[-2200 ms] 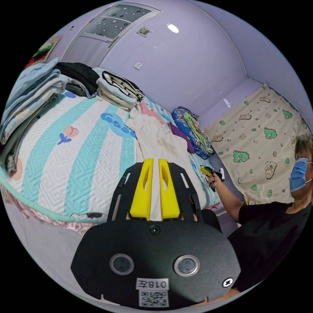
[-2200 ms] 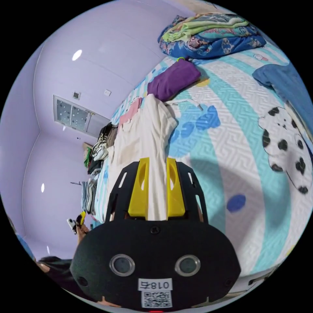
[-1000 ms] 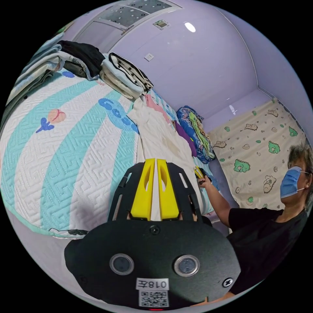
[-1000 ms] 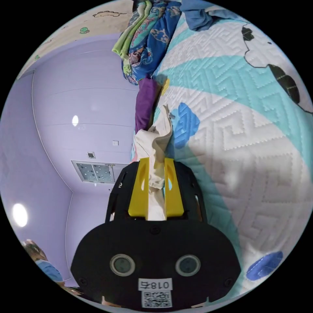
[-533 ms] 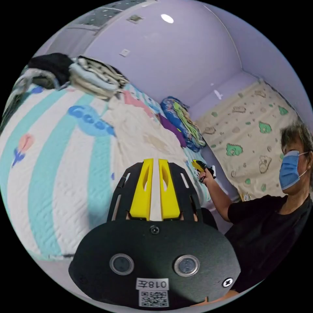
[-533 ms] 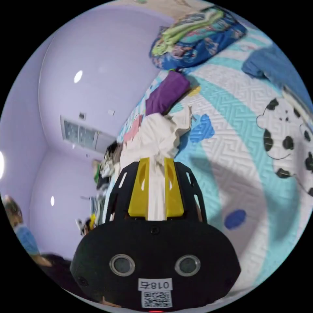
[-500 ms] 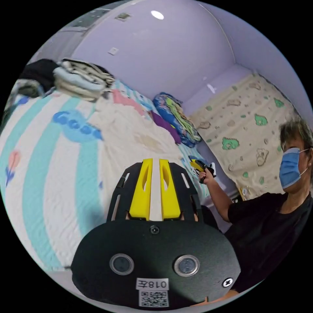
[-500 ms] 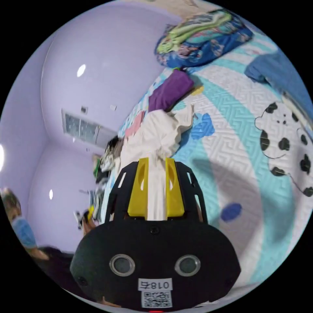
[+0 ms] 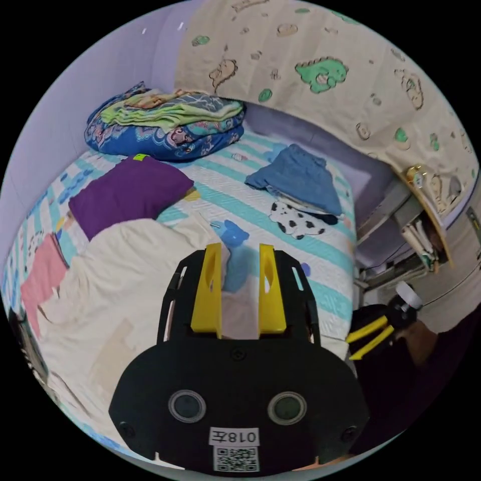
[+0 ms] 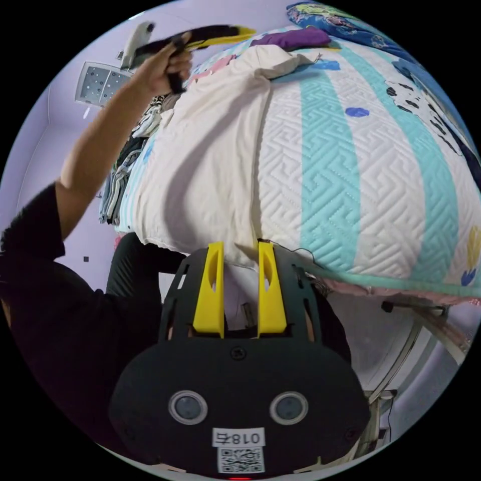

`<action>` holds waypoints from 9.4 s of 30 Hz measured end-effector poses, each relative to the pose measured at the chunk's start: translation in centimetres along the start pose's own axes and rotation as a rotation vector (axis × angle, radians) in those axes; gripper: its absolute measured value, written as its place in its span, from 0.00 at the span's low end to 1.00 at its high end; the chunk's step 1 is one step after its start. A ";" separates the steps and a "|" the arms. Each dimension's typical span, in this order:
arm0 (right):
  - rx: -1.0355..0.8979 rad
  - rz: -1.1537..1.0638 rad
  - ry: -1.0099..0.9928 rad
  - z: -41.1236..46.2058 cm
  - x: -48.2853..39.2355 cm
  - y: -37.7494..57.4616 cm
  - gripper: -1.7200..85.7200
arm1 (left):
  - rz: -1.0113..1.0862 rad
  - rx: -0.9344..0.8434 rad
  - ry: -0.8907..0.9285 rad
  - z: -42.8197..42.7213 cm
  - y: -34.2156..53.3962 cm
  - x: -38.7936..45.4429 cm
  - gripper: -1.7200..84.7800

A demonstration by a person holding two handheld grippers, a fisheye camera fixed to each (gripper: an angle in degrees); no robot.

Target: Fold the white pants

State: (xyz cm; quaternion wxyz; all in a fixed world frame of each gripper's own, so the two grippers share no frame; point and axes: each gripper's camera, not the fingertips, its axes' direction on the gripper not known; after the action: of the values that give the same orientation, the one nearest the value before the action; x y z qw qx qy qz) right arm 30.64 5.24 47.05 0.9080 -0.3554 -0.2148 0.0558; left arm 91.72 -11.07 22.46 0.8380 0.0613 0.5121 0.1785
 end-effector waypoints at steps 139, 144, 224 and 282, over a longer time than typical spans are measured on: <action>-0.260 -0.737 0.439 45.2 -4.5 11.0 0.10 | -0.799 0.087 0.549 2.3 58.6 6.2 0.01; -0.226 -0.703 0.421 43.7 -5.6 10.3 0.04 | -0.807 0.082 0.550 2.1 58.8 6.5 0.01; 0.431 -0.447 0.350 56.9 -12.5 -58.4 0.16 | -0.570 0.685 0.247 -15.6 86.6 -17.1 0.01; 0.537 -0.235 0.509 37.0 1.7 -54.0 0.09 | -0.632 0.671 0.281 -13.6 92.0 -20.2 0.01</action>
State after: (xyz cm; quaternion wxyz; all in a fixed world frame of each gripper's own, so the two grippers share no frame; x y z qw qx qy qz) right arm 13.50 -11.41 108.01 0.9932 -0.0805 0.0005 -0.0843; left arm 49.70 66.00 59.24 0.7078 0.1448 0.6433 -0.2533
